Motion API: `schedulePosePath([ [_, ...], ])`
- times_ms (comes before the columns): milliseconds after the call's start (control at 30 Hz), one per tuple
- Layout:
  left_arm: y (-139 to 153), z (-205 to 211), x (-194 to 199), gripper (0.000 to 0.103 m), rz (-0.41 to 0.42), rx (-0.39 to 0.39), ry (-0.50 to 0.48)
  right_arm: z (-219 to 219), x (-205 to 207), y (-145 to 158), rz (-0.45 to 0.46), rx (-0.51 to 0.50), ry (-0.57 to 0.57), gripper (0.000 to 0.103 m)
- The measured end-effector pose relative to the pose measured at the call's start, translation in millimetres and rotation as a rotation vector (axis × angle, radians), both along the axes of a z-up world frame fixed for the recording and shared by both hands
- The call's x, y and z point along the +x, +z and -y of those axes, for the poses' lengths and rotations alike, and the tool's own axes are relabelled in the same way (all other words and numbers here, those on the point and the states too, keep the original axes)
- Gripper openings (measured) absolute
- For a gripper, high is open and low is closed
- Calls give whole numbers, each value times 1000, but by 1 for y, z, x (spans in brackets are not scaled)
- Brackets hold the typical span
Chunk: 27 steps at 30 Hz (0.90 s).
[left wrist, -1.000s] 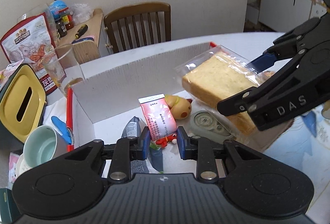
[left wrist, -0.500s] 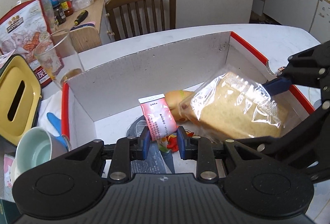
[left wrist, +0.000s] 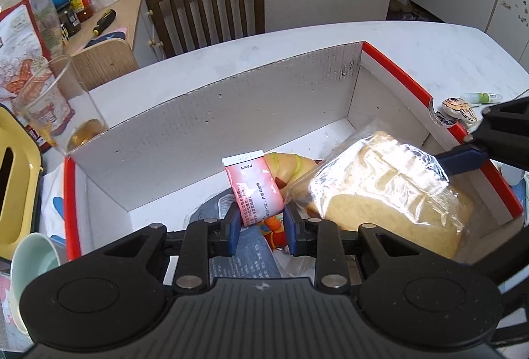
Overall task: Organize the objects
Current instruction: 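Open both tools to release the bread bag and pink packet into the box, then withdraw both tools from the box toward the remaining table items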
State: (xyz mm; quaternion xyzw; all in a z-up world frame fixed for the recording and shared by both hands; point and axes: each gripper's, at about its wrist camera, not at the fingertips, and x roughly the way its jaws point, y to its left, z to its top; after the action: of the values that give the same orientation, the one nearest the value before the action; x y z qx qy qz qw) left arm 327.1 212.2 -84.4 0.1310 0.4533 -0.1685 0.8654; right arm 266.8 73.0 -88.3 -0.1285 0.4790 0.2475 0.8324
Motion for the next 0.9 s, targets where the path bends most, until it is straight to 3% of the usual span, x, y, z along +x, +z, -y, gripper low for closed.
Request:
schedulePosePath([
  [467, 4, -6, -4, 30, 8, 1, 19, 16, -8, 24, 59, 39, -19, 78],
  [567, 7, -10, -9, 39, 13, -8, 27, 20, -12, 29, 63, 51, -20, 79],
  [633, 10, -14, -13, 62, 26, -21, 31, 22, -14, 33, 66, 57, -21, 79],
  [900, 29, -20, -39, 62, 65, -73, 36, 44, -30, 50, 84, 94, -31, 79],
])
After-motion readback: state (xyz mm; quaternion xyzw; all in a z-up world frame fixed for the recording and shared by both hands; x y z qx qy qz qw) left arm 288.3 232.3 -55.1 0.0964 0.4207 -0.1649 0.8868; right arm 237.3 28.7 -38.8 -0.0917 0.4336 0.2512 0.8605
